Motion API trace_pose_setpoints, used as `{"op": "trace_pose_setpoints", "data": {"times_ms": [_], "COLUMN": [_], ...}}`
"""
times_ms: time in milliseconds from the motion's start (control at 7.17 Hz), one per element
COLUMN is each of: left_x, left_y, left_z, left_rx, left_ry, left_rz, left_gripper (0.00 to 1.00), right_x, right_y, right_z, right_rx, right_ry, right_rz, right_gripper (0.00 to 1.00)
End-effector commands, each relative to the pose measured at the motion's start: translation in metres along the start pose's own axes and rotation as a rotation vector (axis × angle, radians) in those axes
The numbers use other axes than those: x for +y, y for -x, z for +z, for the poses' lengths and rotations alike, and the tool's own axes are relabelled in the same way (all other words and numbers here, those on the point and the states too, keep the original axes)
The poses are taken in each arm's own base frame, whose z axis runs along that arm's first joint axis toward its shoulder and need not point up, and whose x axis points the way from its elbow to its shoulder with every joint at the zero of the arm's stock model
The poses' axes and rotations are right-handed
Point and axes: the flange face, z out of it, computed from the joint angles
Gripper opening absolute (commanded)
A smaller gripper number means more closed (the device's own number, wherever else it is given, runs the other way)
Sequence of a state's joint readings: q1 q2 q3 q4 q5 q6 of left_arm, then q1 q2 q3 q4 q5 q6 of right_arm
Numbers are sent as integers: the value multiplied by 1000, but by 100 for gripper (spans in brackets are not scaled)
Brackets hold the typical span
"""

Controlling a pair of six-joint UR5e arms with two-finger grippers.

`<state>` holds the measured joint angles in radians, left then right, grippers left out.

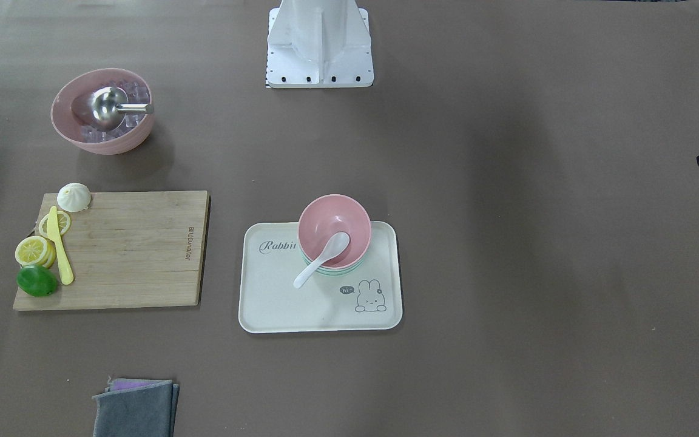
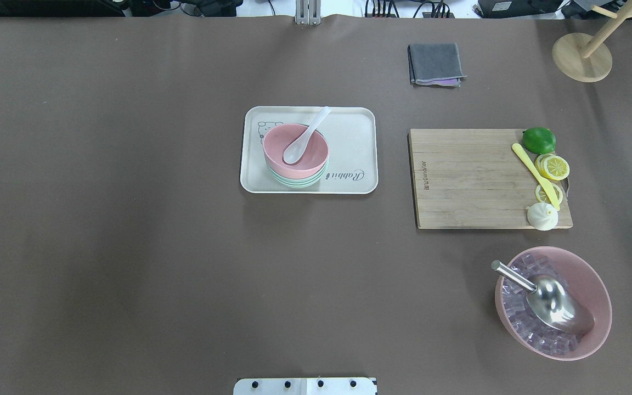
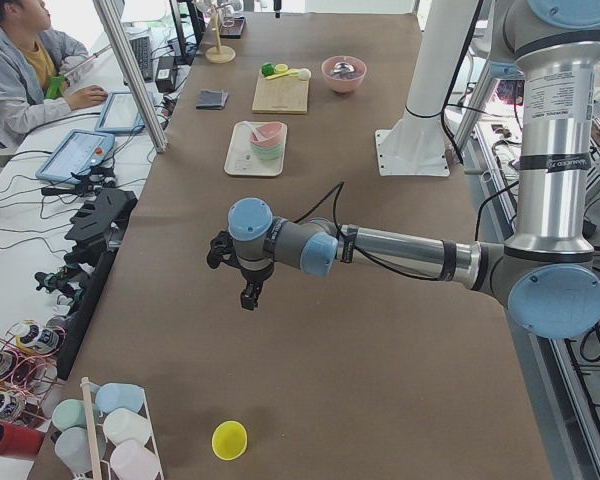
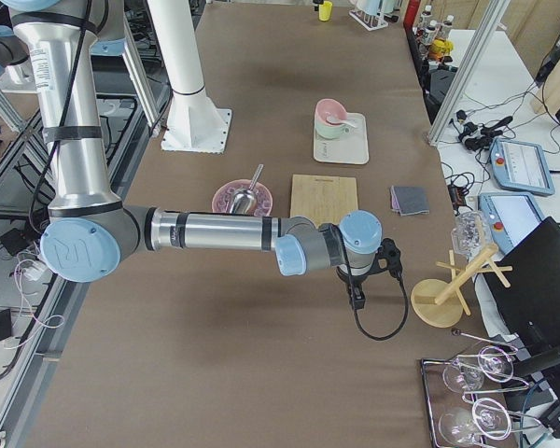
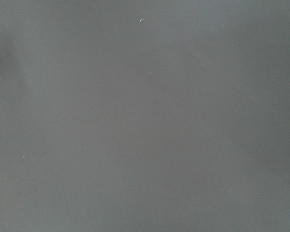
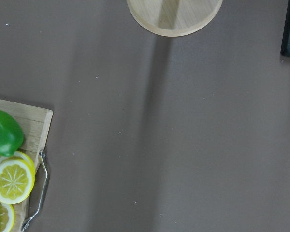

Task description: Stack pink bowl on green and place spoon

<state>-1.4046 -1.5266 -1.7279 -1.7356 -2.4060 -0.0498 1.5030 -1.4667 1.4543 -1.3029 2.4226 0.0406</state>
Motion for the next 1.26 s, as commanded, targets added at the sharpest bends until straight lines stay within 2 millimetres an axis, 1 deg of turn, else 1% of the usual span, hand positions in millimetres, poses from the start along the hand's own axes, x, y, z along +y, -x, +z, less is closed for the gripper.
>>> {"op": "trace_pose_setpoints", "data": {"times_ms": [0, 140, 279, 419, 558, 837, 977, 1116], "left_x": [1, 1, 0, -2, -3, -3, -6, -8], "left_y": [2, 0, -1, -3, -5, -6, -7, -8], "left_z": [0, -1, -1, -3, -5, -4, -6, -8], "left_rx": [-1, -1, -1, 0, 0, 0, -10, -14], "left_ry": [1, -3, -4, -9, -13, -13, -19, -23], "left_rz": [-8, -3, -10, -26, -24, -24, -15, -11], "left_gripper": [97, 97, 97, 97, 97, 97, 97, 97], "right_x": [1, 2, 6, 9, 13, 12, 11, 7], "right_y": [0, -2, -3, 3, 2, 3, 4, 7], "right_z": [-1, 0, 1, -2, -1, -3, -2, -1], "right_rx": [-1, 1, -7, -25, -27, -24, -21, -19], "right_ry": [-2, 0, 3, -2, 1, -2, -2, 1], "right_rz": [-2, 2, 7, 8, 11, 10, 7, 3], "right_gripper": [100, 100, 100, 100, 100, 100, 100, 100]}}
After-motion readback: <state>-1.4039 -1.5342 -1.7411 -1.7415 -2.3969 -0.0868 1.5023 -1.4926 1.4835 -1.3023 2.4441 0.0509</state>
